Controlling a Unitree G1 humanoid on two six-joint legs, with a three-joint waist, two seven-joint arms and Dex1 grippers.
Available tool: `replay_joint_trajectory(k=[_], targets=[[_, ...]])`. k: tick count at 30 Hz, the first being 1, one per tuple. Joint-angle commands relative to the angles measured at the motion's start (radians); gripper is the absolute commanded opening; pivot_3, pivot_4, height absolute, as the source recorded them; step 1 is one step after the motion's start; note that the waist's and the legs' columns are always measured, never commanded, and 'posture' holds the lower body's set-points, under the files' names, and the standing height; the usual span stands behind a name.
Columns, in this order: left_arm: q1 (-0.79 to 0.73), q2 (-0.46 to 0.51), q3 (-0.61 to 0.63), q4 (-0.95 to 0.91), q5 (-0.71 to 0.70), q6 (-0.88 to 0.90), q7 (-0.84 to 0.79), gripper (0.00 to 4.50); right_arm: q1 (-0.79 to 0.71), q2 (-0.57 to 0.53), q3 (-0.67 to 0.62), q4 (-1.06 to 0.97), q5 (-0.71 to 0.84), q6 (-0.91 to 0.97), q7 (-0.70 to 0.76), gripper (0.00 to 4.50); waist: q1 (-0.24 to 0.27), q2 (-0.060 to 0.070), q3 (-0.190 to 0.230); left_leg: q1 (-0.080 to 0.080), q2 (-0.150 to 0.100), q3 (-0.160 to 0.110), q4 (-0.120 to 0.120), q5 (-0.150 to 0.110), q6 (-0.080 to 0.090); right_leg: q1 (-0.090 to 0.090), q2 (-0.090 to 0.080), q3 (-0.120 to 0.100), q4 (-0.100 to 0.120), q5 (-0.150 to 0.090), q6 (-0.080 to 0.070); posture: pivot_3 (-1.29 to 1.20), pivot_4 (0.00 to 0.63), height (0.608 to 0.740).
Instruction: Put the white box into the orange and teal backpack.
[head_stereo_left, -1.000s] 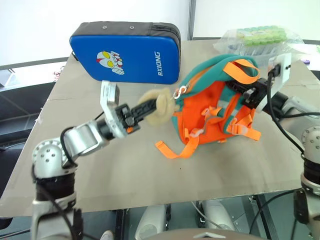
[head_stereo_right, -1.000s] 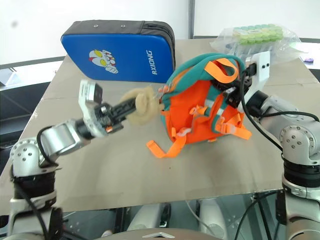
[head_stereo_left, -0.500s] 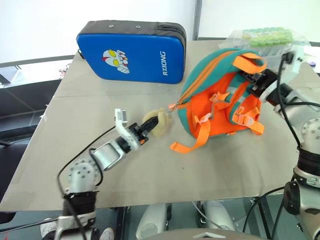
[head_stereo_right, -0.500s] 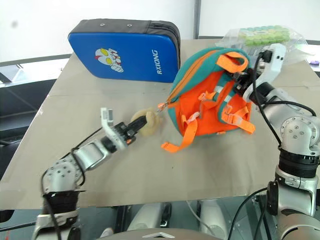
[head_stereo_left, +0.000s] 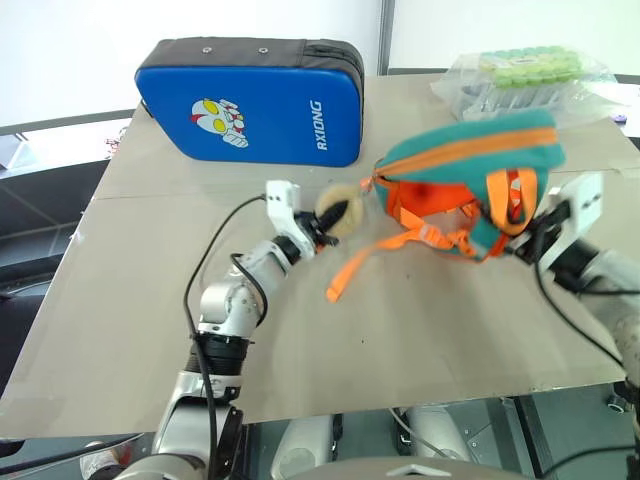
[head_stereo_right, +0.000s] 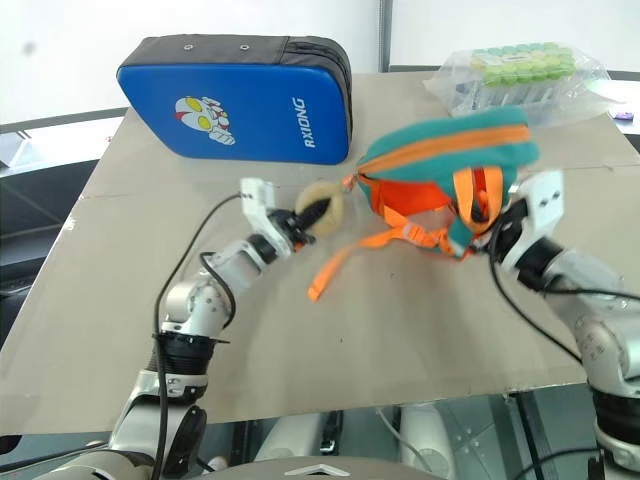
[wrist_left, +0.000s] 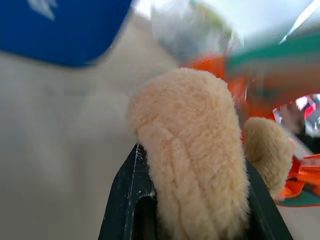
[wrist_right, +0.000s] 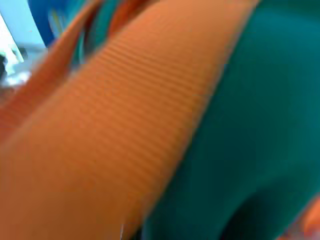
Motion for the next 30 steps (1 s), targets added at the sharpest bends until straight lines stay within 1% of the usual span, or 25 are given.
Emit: replay_joint_trajectory(k=[1, 2, 3, 4, 5, 7, 8, 9, 10, 11, 14, 17, 19, 22, 23, 25, 27, 30], targets=[[0.009, -0.017, -0.015, -0.033, 0.053, -0.012, -0.042, 1.01, -0.029, 0.006, -0.060, 0.036, -0.055, -0.055, -0.026, 0.34, -0.002, 0.000, 0.000, 0.001, 0.000, -0.001, 0.001, 0.000, 0.000, 0.001, 0.001, 0.000, 0.000, 0.001, 0.001, 0.00, 0.150, 0.740], [0.011, -0.025, -0.012, -0.037, 0.060, -0.011, -0.049, 1.57, -0.035, 0.009, -0.069, 0.051, -0.065, -0.063, -0.026, 0.74, -0.001, 0.000, 0.000, 0.002, 0.000, -0.001, 0.001, 0.000, 0.000, 0.002, 0.001, 0.000, 0.000, 0.003, 0.002, 0.00, 0.150, 0.740], [0.014, -0.033, -0.006, -0.037, 0.070, -0.023, -0.053, 1.64, -0.043, 0.004, -0.073, 0.063, -0.083, -0.074, -0.025, 0.83, 0.002, 0.000, 0.000, 0.003, 0.000, -0.002, 0.001, 0.000, 0.000, 0.003, 0.001, -0.001, 0.000, 0.005, 0.002, 0.00, 0.150, 0.740], [0.023, -0.036, 0.007, -0.047, 0.075, -0.033, -0.059, 2.38, -0.054, -0.005, -0.084, 0.063, -0.081, -0.075, -0.013, 1.50, 0.004, 0.000, 0.000, 0.007, 0.000, -0.002, 0.001, 0.000, 0.000, 0.007, 0.002, -0.001, 0.000, 0.005, 0.001, 0.00, 0.150, 0.740], [0.033, -0.036, 0.024, -0.061, 0.073, -0.038, -0.061, 2.69, -0.065, -0.013, -0.094, 0.058, -0.076, -0.071, -0.007, 1.86, 0.004, 0.001, 0.001, 0.010, 0.001, -0.002, 0.001, -0.002, 0.004, 0.010, 0.003, -0.001, 0.000, 0.005, 0.001, 0.00, 0.150, 0.740], [0.054, -0.029, 0.056, -0.097, 0.058, -0.031, -0.073, 3.66, -0.082, -0.019, -0.115, 0.044, -0.048, -0.057, 0.011, 2.87, 0.002, 0.001, 0.001, 0.015, 0.001, -0.002, 0.001, -0.003, 0.005, 0.015, 0.003, 0.000, 0.000, 0.005, 0.001, 0.00, 0.150, 0.740], [0.061, -0.024, 0.065, -0.109, 0.053, -0.026, -0.084, 4.36, -0.084, -0.019, -0.124, 0.036, -0.028, -0.048, 0.023, 3.58, 0.002, 0.001, 0.001, 0.015, 0.001, -0.002, 0.001, -0.003, 0.005, 0.015, 0.004, 0.000, 0.000, 0.005, 0.001, 0.00, 0.150, 0.740], [0.071, -0.014, 0.075, -0.125, 0.052, -0.027, -0.097, 4.45, -0.077, -0.025, -0.138, 0.022, 0.004, -0.032, 0.044, 3.70, 0.004, 0.001, 0.001, 0.015, 0.001, -0.002, 0.001, -0.003, 0.005, 0.015, 0.004, 0.000, 0.000, 0.005, 0.001, 0.00, 0.150, 0.740], [0.087, 0.005, 0.089, -0.147, 0.050, -0.027, -0.115, 4.50, -0.054, -0.044, -0.157, -0.002, 0.036, -0.014, 0.079, 4.27, 0.004, 0.001, 0.001, 0.015, 0.001, -0.003, 0.001, -0.003, 0.005, 0.015, 0.004, -0.001, 0.000, 0.005, 0.001, 0.00, 0.150, 0.740], [0.098, 0.016, 0.098, -0.161, 0.050, -0.027, -0.128, 4.50, -0.037, -0.058, -0.170, -0.018, 0.057, 0.000, 0.104, 4.45, 0.005, 0.001, 0.001, 0.015, 0.001, -0.003, 0.001, -0.003, 0.005, 0.015, 0.004, -0.001, 0.000, 0.005, 0.001, 0.00, 0.150, 0.740], [0.143, 0.060, 0.125, -0.215, 0.059, -0.041, -0.175, 4.50, 0.023, -0.106, -0.237, -0.058, 0.132, 0.044, 0.156, 4.45, 0.007, 0.001, 0.001, 0.013, 0.002, -0.004, 0.001, -0.002, 0.002, 0.014, 0.003, -0.001, -0.003, 0.005, 0.001, 0.00, 0.150, 0.740], [0.226, 0.129, 0.162, -0.280, 0.057, -0.044, -0.242, 4.50, 0.180, -0.192, -0.368, -0.112, 0.237, 0.139, 0.269, 4.45, 0.009, 0.001, 0.001, 0.011, 0.002, -0.004, 0.000, -0.003, 0.004, 0.014, 0.001, -0.001, -0.005, 0.005, 0.001, 0.00, 0.150, 0.740], [0.280, 0.159, 0.183, -0.322, 0.038, -0.043, -0.280, 4.50, 0.274, -0.227, -0.408, -0.136, 0.231, 0.152, 0.320, 4.45, 0.009, 0.001, 0.001, 0.012, 0.002, -0.004, 0.000, -0.004, 0.006, 0.016, 0.001, 0.000, -0.007, 0.005, 0.001, 0.00, 0.150, 0.740], [0.372, 0.211, 0.220, -0.377, 0.040, -0.063, -0.335, 4.50, 0.345, -0.229, -0.415, -0.160, 0.192, 0.127, 0.328, 4.45, 0.005, 0.001, 0.001, 0.014, 0.003, -0.003, 0.000, -0.006, 0.010, 0.018, -0.004, -0.001, -0.008, 0.005, 0.001, 0.00, 0.150, 0.740], [0.412, 0.232, 0.242, -0.394, 0.045, -0.067, -0.348, 4.50, 0.364, -0.227, -0.404, -0.162, 0.154, 0.104, 0.326, 4.45, 0.004, 0.001, 0.001, 0.016, 0.003, -0.003, 0.000, -0.006, 0.010, 0.019, -0.003, -0.001, -0.008, 0.005, 0.001, 0.00, 0.150, 0.740], [0.500, 0.276, 0.294, -0.424, 0.045, -0.068, -0.376, 4.50, 0.403, -0.227, -0.360, -0.140, 0.022, 0.021, 0.318, 4.45, 0.004, 0.001, 0.001, 0.017, 0.003, -0.002, 0.000, -0.006, 0.010, 0.020, -0.003, -0.001, -0.007, 0.005, 0.001, 0.00, 0.150, 0.740], [0.567, 0.302, 0.334, -0.443, 0.042, -0.066, -0.389, 4.50, 0.432, -0.223, -0.325, -0.113, -0.076, -0.043, 0.313, 4.45, 0.005, 0.001, 0.001, 0.019, 0.004, -0.002, 0.000, -0.006, 0.010, 0.022, -0.002, -0.001, -0.007, 0.004, 0.000, 0.00, 0.150, 0.740], [0.642, 0.323, 0.379, -0.439, 0.037, -0.067, -0.405, 4.50, 0.457, -0.205, -0.297, -0.086, -0.142, -0.100, 0.324, 4.45, 0.009, 0.001, 0.001, 0.019, 0.004, -0.002, 0.000, -0.006, 0.010, 0.023, -0.002, -0.002, -0.007, 0.003, -0.002, 0.00, 0.150, 0.740]])
